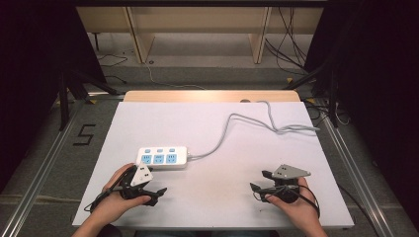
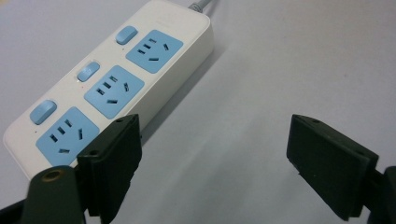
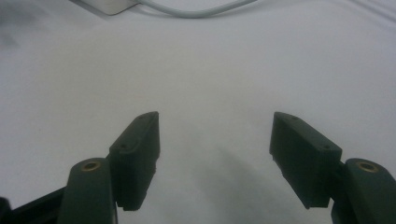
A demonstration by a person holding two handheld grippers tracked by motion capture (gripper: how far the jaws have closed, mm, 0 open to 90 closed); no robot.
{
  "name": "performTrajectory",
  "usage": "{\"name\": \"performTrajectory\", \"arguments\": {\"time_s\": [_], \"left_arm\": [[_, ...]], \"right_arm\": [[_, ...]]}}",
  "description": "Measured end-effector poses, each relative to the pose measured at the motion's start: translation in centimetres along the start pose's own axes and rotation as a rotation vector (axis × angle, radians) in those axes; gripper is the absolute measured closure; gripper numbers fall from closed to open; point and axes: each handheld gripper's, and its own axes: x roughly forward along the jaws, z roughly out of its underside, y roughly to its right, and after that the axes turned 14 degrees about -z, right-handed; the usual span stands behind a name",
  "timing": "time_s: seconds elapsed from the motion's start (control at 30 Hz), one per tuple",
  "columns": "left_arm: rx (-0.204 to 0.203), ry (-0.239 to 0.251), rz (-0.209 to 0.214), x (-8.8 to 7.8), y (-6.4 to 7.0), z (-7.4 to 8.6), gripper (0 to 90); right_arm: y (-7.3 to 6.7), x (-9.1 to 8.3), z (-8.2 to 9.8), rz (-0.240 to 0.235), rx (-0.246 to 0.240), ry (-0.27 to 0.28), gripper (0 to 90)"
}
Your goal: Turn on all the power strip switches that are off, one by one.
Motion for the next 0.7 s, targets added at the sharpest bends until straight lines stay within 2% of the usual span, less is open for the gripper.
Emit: {"name": "performTrajectory", "arguments": {"time_s": [0.1, 0.13, 0.2, 0.23, 0.27, 0.3, 0.33, 0.4, 0.5, 0.53, 0.7], "left_arm": [[-0.009, -0.001, -0.004, 0.0, -0.1, 0.0, 23.4], [-0.010, -0.002, -0.006, 0.0, -0.2, -0.1, 27.6], [-0.010, -0.003, -0.028, -0.1, -0.2, -0.1, 30.9], [-0.008, -0.006, -0.047, -0.1, -0.3, -0.2, 42.9], [-0.008, -0.008, -0.063, -0.2, -0.3, -0.2, 42.9], [-0.005, -0.008, -0.078, -0.3, -0.4, -0.3, 57.1], [-0.004, -0.002, -0.093, -0.4, -0.4, -0.4, 57.1], [0.005, -0.004, -0.105, -0.6, -0.7, -0.5, 70.7], [-0.013, -0.009, -0.099, -0.7, -1.0, -0.5, 86.6], [-0.010, -0.018, -0.098, -0.7, -1.1, -0.5, 89.0], [-0.009, -0.044, -0.097, -0.5, -1.2, -0.7, 89.1]], "right_arm": [[0.0, 0.0, 0.0, 0.001, 0.001, 0.003, 34.3], [0.1, 0.0, 0.0, 0.001, -0.001, 0.005, 34.3], [0.0, 0.0, 0.0, 0.001, 0.002, 0.005, 34.3], [0.0, 0.1, 0.0, 0.003, 0.003, 0.005, 34.3], [0.0, 0.1, 0.0, 0.003, 0.003, 0.005, 34.3], [-0.1, 0.1, -0.1, 0.002, -0.001, 0.004, 34.3], [-0.1, 0.1, -0.1, 0.002, -0.001, 0.004, 34.3], [-0.1, 0.1, 0.0, 0.003, -0.001, 0.004, 34.3], [-0.1, 0.2, -0.1, 0.003, 0.000, 0.003, 34.3], [-0.1, 0.2, -0.1, 0.003, 0.000, 0.004, 34.3], [-0.1, 0.3, 0.0, 0.002, 0.000, 0.001, 34.3]]}}
